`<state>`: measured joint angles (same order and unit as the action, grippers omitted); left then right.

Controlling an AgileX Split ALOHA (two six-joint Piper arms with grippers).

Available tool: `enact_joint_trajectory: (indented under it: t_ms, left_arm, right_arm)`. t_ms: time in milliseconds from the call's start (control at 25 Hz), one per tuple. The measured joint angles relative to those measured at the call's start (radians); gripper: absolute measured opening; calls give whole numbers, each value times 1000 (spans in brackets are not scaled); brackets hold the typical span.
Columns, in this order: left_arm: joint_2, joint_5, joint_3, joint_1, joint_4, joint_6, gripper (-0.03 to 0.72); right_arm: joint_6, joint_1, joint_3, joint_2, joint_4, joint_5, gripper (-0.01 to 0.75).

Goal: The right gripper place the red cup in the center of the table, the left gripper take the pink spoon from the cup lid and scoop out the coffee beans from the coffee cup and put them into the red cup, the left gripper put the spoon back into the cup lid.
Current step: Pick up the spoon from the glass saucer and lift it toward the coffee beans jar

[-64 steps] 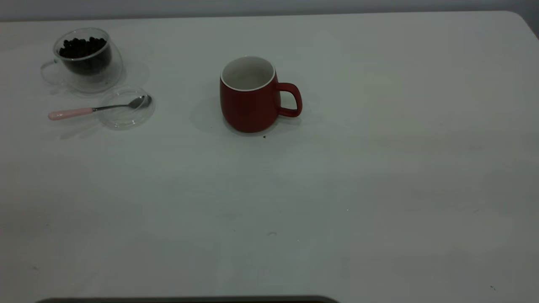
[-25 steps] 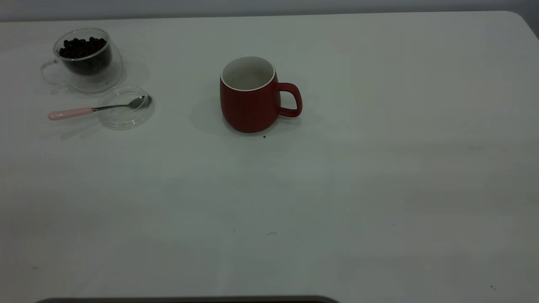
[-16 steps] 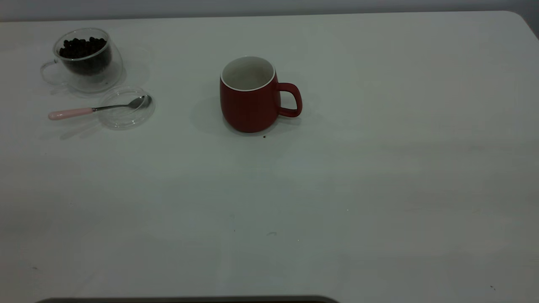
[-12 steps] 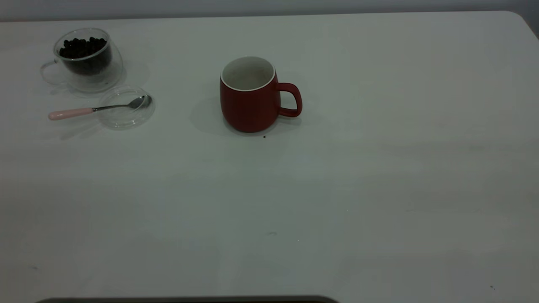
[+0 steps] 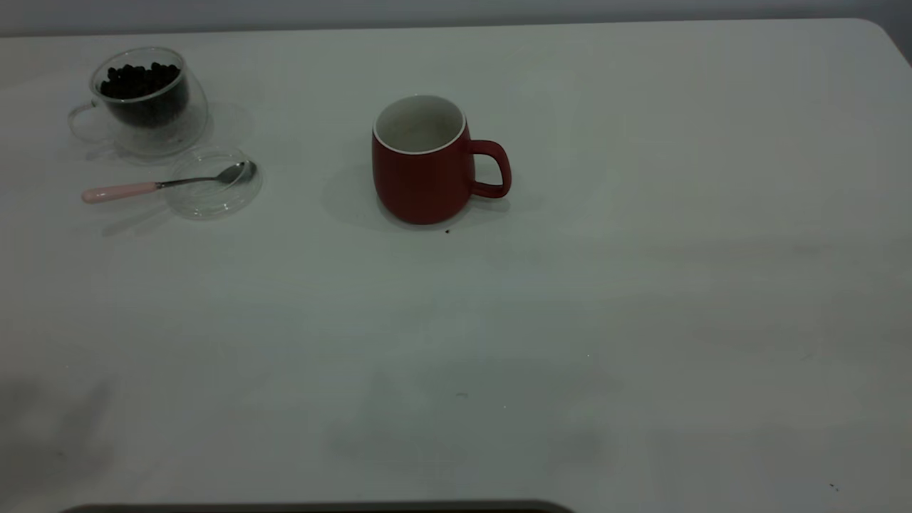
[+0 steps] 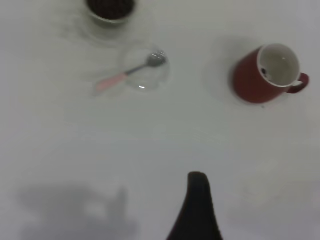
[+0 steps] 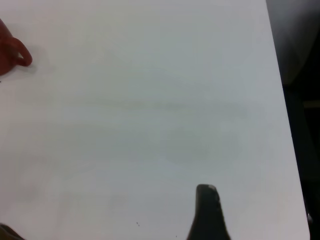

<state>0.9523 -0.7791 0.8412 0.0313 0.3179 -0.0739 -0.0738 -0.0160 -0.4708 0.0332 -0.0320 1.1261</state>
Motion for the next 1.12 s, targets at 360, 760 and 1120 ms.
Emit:
enact_joint_trajectory:
  t_ms: [360, 760, 1120]
  left_arm:
    - [444, 5, 155, 131, 139, -151, 696]
    - [732, -74, 154, 494, 494, -612, 696]
    - [1014, -64, 152, 656, 693, -912, 696]
  right_arm:
    - [0, 0, 0, 0, 0, 0, 591]
    - [1, 0, 0, 0, 0, 0, 591]
    - [1, 0, 0, 0, 0, 0, 591]
